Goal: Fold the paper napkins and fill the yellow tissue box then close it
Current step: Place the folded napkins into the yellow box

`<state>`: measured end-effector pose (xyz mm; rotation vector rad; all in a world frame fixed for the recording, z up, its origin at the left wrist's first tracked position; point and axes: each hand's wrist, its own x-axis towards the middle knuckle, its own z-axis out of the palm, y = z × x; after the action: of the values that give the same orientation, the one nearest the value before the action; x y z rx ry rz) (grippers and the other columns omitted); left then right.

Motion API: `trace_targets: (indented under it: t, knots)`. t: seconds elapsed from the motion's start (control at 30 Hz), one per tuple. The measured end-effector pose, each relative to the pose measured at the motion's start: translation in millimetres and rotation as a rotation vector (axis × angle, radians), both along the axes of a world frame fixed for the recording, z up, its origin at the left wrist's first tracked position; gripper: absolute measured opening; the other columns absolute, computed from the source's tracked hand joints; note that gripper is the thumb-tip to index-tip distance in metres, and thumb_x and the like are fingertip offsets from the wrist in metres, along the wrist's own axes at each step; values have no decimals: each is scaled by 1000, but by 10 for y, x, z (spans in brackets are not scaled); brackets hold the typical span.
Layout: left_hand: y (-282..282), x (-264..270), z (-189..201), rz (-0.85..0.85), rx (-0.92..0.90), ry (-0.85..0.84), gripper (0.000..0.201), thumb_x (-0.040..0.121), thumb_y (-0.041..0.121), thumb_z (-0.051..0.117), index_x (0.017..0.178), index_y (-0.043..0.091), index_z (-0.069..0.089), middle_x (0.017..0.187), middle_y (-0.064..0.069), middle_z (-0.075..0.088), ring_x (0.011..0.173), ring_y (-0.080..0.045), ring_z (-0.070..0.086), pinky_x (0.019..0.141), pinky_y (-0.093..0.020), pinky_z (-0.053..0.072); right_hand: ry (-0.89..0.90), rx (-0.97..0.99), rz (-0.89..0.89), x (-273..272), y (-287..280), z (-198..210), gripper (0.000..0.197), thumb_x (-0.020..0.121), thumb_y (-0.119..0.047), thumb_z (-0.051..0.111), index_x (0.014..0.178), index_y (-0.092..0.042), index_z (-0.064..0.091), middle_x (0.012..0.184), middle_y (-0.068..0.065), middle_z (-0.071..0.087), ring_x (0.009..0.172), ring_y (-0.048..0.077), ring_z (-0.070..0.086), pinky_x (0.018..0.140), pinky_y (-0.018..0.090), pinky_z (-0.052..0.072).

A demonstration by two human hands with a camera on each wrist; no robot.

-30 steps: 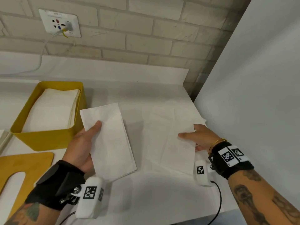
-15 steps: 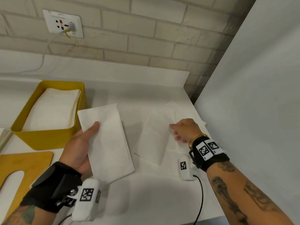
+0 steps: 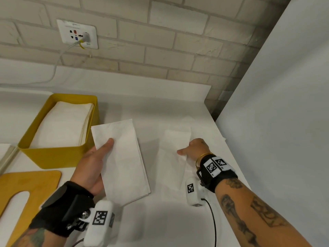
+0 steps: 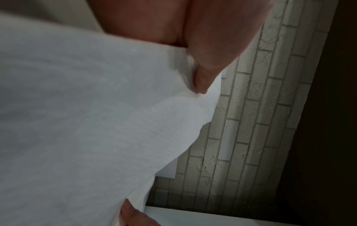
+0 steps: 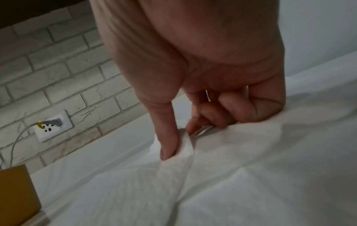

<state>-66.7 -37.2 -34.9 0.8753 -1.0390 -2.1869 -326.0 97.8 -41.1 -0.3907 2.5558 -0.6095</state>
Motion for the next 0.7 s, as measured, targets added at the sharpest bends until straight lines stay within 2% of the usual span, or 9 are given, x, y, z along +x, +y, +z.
trace_targets:
  t: [0.03,0.1,0.2,0.23,0.33,0.43,0.5,0.6,0.7]
  knots:
    - [-1,-1,3,3,1,2,20,100,26,57,115,19,68,105,-7,78,88,-23,76,81,-45,56,8,-69,22,-2,11,-11,36,82,-27,82,99,-7,59,108,11,59,104,28,58,94,33,47]
    - [-7,-10,10,-1,15,0,19,100,25,56,114,18,68,104,-8,78,87,-24,76,80,-45,56,10,-207,34,6,45,19,27,84,-16,80,75,-12,55,94,9,61,92,27,59,91,34,52]
    - [-16,-42,36,-28,44,8,22,101,25,56,118,16,67,109,-12,77,93,-28,75,80,-45,56,-14,-497,10,82,95,233,19,84,-11,78,84,-17,60,100,8,70,98,30,68,91,48,58]
    - [-28,-51,36,-32,49,11,23,101,24,56,119,15,67,111,-13,76,94,-28,75,80,-45,56,0,-588,45,132,95,337,17,85,-11,78,86,-19,62,98,5,71,98,29,69,88,48,59]
    - [-51,-99,62,-50,45,18,25,102,24,55,121,12,66,113,-14,76,96,-29,75,82,-44,57,13,-779,230,389,81,734,17,89,-12,75,91,-28,70,93,-7,73,91,14,69,78,32,52]
    - [-80,-161,52,-83,45,51,29,104,25,54,128,13,64,118,-14,74,106,-32,72,94,-49,54,-207,-992,373,712,70,1076,21,83,-10,77,100,-21,73,97,0,76,93,21,72,82,38,56]
    - [-100,-213,21,-103,55,67,36,107,26,50,139,12,58,128,-16,69,117,-35,67,103,-51,49,-412,-1126,391,855,49,1167,30,75,-12,75,105,-13,70,99,7,75,90,22,71,78,35,58]
    - [-81,-259,9,-169,138,150,41,110,28,43,147,10,51,144,-19,57,133,-38,54,116,-53,36,-482,-1174,292,987,-47,1032,30,76,-9,74,105,-11,68,97,8,76,89,20,72,78,32,62]
    - [-14,-272,11,-162,145,143,45,107,35,48,140,5,57,137,-22,61,127,-38,60,110,-50,44,-293,-997,123,1064,-172,669,21,83,-6,79,100,-15,72,97,6,77,97,25,72,98,48,56]
